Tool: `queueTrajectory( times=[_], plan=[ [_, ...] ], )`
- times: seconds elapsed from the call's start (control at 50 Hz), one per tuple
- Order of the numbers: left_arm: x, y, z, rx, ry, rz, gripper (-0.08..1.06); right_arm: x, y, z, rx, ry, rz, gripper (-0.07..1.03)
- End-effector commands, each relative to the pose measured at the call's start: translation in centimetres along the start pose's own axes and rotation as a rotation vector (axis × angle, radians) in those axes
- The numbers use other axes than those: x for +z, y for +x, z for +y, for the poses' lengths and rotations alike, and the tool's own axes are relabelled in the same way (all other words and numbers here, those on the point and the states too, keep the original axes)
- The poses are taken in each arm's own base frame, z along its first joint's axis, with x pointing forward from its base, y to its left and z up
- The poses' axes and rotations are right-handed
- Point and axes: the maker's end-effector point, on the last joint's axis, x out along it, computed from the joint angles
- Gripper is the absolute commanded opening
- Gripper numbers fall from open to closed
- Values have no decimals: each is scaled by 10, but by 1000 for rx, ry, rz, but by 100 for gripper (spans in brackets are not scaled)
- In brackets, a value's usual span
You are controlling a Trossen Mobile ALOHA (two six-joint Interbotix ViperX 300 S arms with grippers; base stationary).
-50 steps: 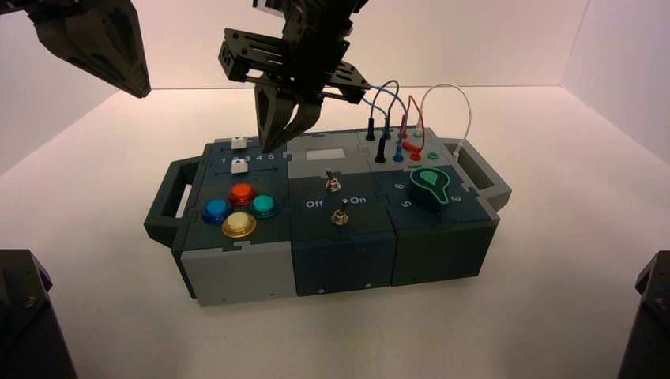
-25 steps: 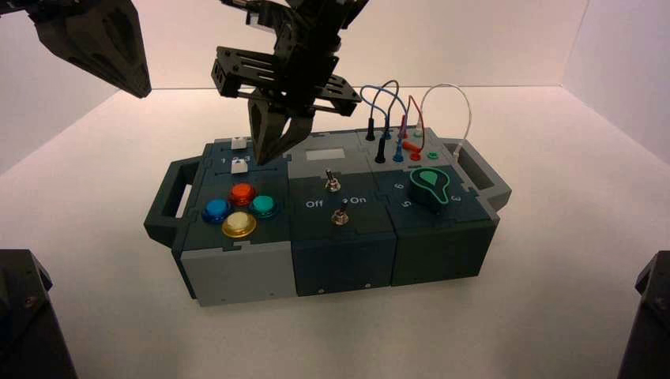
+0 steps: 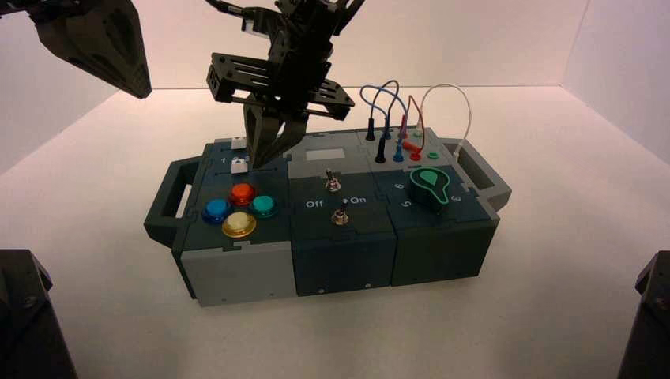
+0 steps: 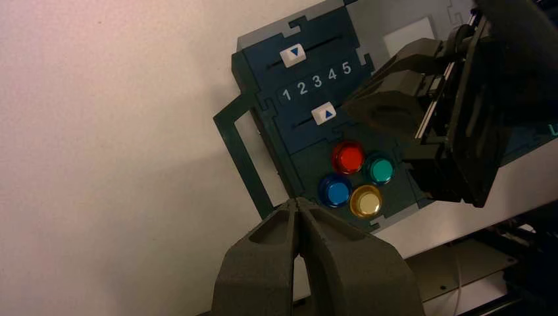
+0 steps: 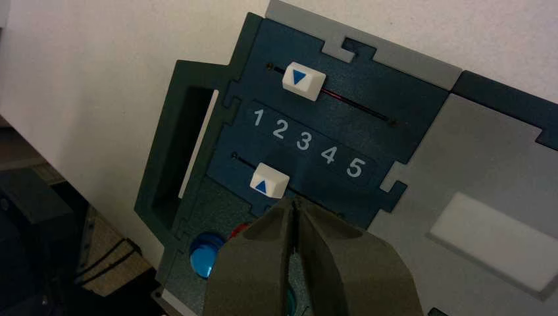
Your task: Move the bottom slider to position 2.
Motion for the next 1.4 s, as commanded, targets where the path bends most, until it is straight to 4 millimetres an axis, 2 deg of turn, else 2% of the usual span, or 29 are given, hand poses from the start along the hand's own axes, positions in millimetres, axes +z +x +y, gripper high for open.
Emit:
queueTrajectory(
  times=[0.02,1.4],
  plan=[
    [5,-3,-1,-1,9,-18,-3,13,-8,12,23,-13,-39,-2],
    [6,-3,-1,1,23,-21,-3,12,3,21,35,-12,-14,-2]
  ],
)
